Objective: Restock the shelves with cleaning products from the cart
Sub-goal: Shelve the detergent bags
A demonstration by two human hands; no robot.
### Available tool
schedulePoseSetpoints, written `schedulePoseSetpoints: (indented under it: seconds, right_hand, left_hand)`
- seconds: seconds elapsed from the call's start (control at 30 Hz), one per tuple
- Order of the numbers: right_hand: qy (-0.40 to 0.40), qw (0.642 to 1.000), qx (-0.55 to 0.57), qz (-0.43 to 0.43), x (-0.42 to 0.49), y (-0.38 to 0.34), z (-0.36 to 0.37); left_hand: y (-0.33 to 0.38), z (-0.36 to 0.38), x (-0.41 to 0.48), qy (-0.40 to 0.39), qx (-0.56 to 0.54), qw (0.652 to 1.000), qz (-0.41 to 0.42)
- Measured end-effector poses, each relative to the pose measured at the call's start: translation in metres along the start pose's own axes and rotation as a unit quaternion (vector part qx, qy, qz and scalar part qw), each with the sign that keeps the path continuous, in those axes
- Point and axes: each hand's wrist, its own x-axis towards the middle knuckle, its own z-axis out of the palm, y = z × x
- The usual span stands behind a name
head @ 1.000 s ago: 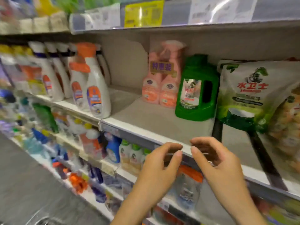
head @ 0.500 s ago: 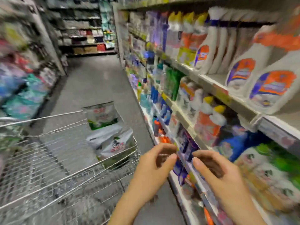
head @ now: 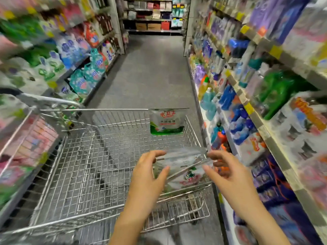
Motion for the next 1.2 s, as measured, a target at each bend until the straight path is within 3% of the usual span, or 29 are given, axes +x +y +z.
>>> schedulePoseSetpoints:
  seconds: [0.17, 0.37, 0.43, 0.53, 0.63, 0.7, 0.77, 0.9, 1.0, 1.07, 1.13, 1.2]
  right_hand:
    - [-0.106, 0.975, -0.18, -0.076, 0.073, 0.014, 0.026]
    - [-0.307, 0.882, -0.342, -0.102, 0.14, 0.046, 0.059]
    - [-0.328, 0.868, -0.356, -0.112, 0.155, 0.051, 0.065]
    - [-0.317, 0.875, -0.356, -0.082, 0.181, 0.053, 0.069]
    - [-0.328, 0.9, -0.287, -0.021, 0.209, 0.057, 0.074]
    - [-0.337, 0.919, -0.201, 0.03, 0.224, 0.054, 0.078]
    - [-0.314, 0.94, -0.108, 0.075, 0.235, 0.05, 0.082]
    - [-0.268, 0.949, 0.066, 0.153, 0.249, 0.03, 0.087]
    - [-0.211, 0.936, 0.202, 0.197, 0.253, 0.009, 0.092]
    - [-0.165, 0.918, 0.282, 0.225, 0.252, -0.005, 0.097]
    - [-0.141, 0.893, 0.35, 0.247, 0.249, -0.019, 0.103]
    - [-0.141, 0.878, 0.389, 0.241, 0.245, -0.03, 0.108]
  left_hand:
    - [-0.028, 0.02, 0.049, -0.046, 0.071, 0.993, -0.078]
    - [-0.06, 0.044, 0.106, -0.071, 0.152, 0.974, -0.152]
    - [-0.067, 0.049, 0.12, -0.058, 0.15, 0.975, -0.154]
    - [-0.07, 0.053, 0.142, 0.0, 0.132, 0.979, -0.154]
    - [-0.073, 0.058, 0.158, 0.095, 0.085, 0.981, -0.145]
    - [-0.074, 0.058, 0.165, 0.108, 0.049, 0.98, -0.157]
    - [-0.079, 0.056, 0.167, 0.039, 0.026, 0.982, -0.185]
    - [-0.091, 0.045, 0.166, -0.24, 0.014, 0.94, -0.242]
    - [-0.093, 0.047, 0.169, -0.281, -0.017, 0.928, -0.245]
    - [-0.09, 0.053, 0.175, -0.197, -0.157, 0.94, -0.231]
    - [-0.089, 0.056, 0.18, -0.021, -0.293, 0.933, -0.209]
    - [-0.09, 0.055, 0.183, 0.103, -0.284, 0.936, -0.182]
